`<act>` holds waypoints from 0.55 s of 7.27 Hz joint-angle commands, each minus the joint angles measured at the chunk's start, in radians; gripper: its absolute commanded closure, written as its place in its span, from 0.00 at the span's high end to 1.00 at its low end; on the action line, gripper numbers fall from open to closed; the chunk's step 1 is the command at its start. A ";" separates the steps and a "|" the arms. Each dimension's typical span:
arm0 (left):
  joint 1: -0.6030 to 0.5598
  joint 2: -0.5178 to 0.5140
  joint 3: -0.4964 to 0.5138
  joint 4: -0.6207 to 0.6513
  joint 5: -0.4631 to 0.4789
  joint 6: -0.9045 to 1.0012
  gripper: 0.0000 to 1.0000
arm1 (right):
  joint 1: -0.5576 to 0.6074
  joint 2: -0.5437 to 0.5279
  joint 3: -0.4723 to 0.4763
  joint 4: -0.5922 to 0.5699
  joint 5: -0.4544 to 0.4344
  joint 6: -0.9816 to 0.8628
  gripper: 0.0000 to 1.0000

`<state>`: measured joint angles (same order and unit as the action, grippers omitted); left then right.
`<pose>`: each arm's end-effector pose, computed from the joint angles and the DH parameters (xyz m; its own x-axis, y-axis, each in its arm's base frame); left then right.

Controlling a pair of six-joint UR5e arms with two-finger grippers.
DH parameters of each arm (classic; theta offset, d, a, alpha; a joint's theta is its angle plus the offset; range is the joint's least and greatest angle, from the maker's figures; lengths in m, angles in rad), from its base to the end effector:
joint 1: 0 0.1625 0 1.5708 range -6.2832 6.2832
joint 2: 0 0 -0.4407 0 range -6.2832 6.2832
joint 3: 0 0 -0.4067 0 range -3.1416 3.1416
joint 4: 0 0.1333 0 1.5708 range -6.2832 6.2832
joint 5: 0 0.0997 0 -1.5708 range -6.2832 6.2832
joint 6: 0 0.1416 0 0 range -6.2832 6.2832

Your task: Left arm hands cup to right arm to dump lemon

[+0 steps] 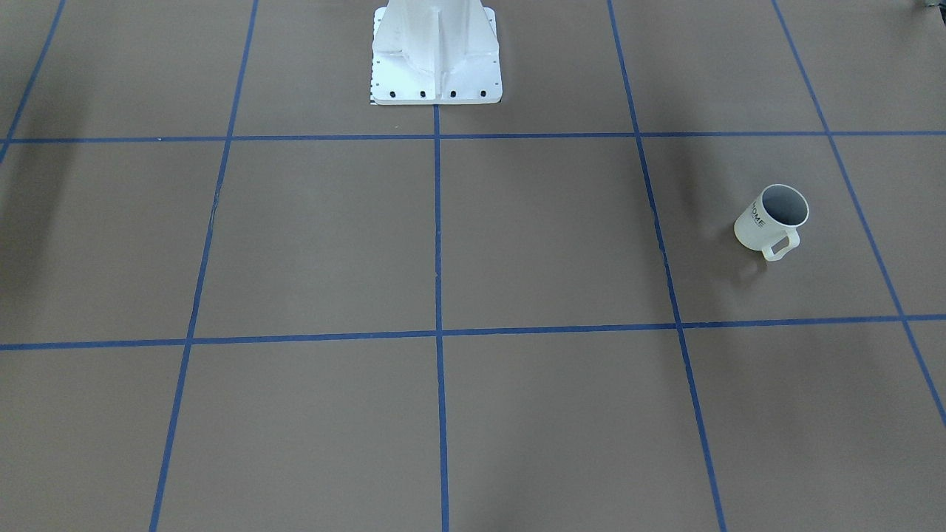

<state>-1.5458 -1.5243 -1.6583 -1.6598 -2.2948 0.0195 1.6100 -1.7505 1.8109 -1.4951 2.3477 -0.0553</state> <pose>-0.0270 -0.4993 0.6783 0.7462 0.1239 -0.6541 -0.0393 0.9890 0.1424 0.0512 -0.4380 0.6581 0.7173 -0.1217 0.6860 0.0008 0.9848 0.1739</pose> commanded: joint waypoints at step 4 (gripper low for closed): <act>0.000 0.007 0.000 0.000 0.000 -0.001 1.00 | -0.018 -0.014 0.013 -0.045 0.038 0.003 1.00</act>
<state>-1.5461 -1.5217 -1.6583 -1.6598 -2.2948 0.0184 1.5982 -1.7632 1.8176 -1.5253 2.3835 -0.0533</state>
